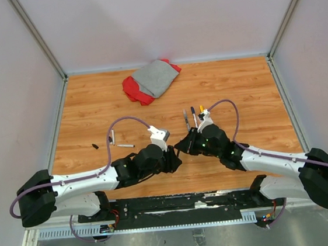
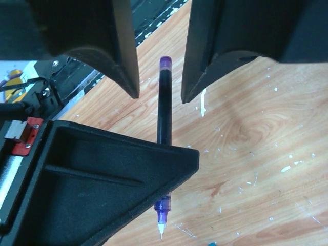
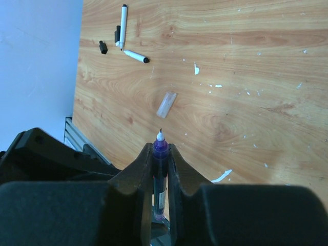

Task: Insert the pens into the pen caps
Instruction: Pick up the pen from the center of the board, then adjust the pen cap at the center of the board.

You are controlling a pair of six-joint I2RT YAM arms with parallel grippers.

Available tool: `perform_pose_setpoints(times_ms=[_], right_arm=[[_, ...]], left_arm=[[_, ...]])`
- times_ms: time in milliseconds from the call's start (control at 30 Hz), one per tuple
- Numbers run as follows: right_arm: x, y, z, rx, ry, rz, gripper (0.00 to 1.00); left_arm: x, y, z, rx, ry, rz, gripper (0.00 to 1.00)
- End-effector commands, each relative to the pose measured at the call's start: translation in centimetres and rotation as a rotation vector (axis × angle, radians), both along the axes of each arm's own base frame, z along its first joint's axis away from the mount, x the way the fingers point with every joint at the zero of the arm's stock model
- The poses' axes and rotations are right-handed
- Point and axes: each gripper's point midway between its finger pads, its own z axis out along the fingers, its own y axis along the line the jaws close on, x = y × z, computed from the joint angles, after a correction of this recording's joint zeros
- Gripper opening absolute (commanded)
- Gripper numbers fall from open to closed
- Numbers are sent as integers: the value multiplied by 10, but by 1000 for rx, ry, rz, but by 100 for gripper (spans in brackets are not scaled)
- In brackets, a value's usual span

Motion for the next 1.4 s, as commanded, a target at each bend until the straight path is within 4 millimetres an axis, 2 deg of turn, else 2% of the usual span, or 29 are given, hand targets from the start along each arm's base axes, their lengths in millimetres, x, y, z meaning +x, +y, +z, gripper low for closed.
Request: perform_pose_setpoints(times_ms=[0, 133, 233, 300, 433, 533, 600, 733, 833, 1000, 1167, 1367], right_arm=[[-7, 10, 22, 68, -40, 38, 1], [-14, 14, 31, 91, -49, 63, 0], [-19, 17, 36, 100, -59, 77, 1], [-22, 18, 37, 94, -63, 83, 1], [-23, 14, 36, 79, -78, 79, 1], [-22, 10, 45, 59, -128, 85, 9], [-21, 5, 51, 24, -160, 88, 14], [-21, -5, 66, -64, -269, 133, 16], [-20, -15, 76, -83, -317, 119, 36], [-22, -29, 88, -74, -364, 86, 50], [-19, -49, 85, -102, -313, -12, 58], [-16, -62, 87, -174, -260, -60, 63]], left_arm=[[2, -6, 12, -39, -33, -1, 47], [5, -9, 12, -30, -38, -2, 49], [6, -11, 13, -32, -41, -1, 43], [6, -11, 16, -41, -44, 4, 34], [7, -10, 20, -53, -50, 12, 7], [7, -9, 23, -59, -51, 15, 1], [6, -8, 25, -65, -51, 12, 1], [6, -1, 28, -68, -61, 29, 1], [8, 4, 32, -65, -77, 43, 1], [11, 9, 36, -57, -99, 52, 1], [19, 18, 37, -34, -113, 72, 0], [49, 50, 42, -51, -128, 167, 0]])
